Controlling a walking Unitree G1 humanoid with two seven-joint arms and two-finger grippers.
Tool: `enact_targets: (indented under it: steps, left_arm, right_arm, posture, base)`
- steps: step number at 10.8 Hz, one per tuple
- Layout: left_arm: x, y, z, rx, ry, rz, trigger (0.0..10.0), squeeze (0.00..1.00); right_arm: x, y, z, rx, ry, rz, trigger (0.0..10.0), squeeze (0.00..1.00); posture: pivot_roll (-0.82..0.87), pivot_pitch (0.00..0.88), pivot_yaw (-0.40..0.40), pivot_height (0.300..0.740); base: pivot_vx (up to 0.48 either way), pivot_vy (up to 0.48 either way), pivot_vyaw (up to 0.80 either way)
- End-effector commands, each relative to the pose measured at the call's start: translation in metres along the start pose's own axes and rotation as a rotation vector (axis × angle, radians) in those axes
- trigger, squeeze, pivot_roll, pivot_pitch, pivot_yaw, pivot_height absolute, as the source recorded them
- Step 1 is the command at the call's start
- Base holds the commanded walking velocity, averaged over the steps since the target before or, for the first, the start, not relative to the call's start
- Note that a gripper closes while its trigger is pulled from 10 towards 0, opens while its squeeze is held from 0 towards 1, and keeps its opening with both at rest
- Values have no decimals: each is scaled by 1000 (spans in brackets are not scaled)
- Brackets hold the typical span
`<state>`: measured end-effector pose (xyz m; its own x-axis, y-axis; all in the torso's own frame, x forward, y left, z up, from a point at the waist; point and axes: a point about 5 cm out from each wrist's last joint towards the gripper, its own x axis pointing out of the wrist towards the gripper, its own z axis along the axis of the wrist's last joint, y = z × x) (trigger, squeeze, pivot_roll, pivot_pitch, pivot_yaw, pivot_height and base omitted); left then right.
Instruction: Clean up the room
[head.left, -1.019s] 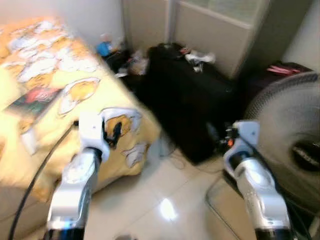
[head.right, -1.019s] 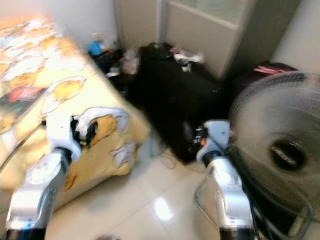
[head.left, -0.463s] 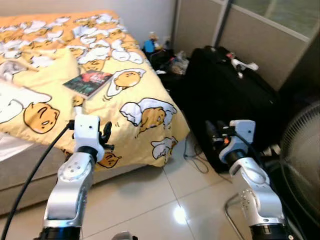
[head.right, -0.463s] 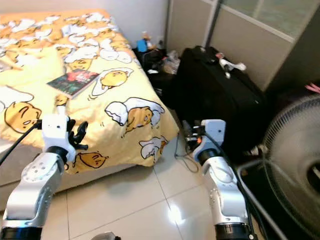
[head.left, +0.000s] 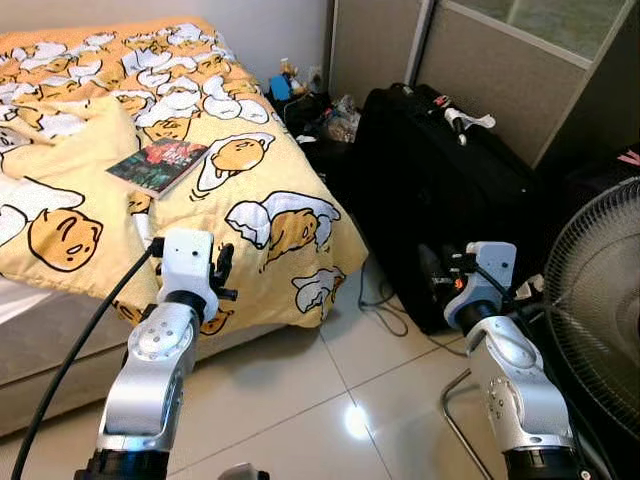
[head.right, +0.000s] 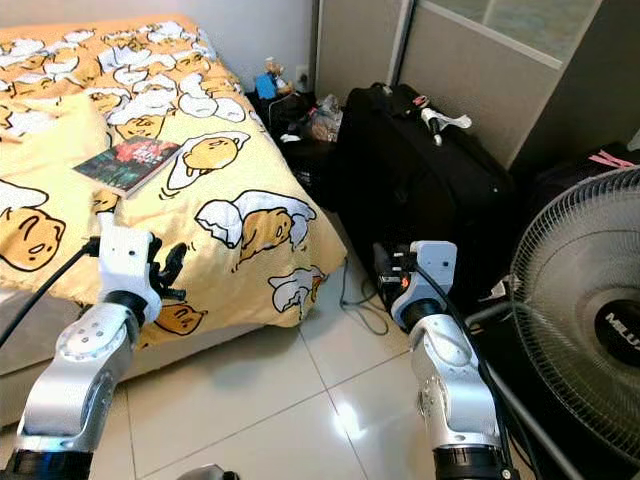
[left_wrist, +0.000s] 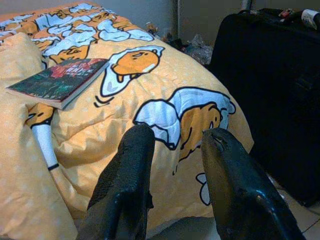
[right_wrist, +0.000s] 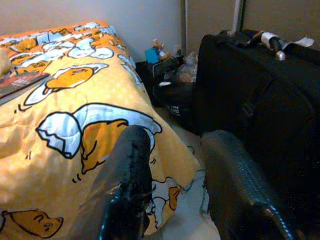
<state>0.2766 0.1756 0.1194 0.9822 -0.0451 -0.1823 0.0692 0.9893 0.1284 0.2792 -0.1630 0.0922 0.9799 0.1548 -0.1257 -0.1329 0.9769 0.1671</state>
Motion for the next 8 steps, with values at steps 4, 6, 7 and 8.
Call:
enact_targets:
  steps: [4, 6, 7, 8]
  left_arm:
    - [8, -1, 7, 0, -18, -21, 10000, 1000]
    - [15, 4, 15, 60, -31, 54, 10000, 1000]
    - [16, 4, 16, 101, -23, 62, 10000, 1000]
    - [14, 4, 15, 106, -32, 78, 10000, 1000]
  right_arm:
    - [5, -3, 9, 9, -50, 2, 10000, 1000]
    - [9, -7, 12, 40, -57, -25, 10000, 1000]
    - [11, -11, 10, -22, -30, -84, 10000, 1000]
    - [11, -10, 8, -14, -21, -84, 10000, 1000]
  posture:
    - [-121, 0, -48, 740]
    - [-127, 0, -42, 740]
    - [-124, 0, -43, 740]
    - [-126, 0, -42, 740]
  base:
    - [0, 0, 0]
    - [0, 0, 0]
    - [0, 0, 0]
    - [0, 0, 0]
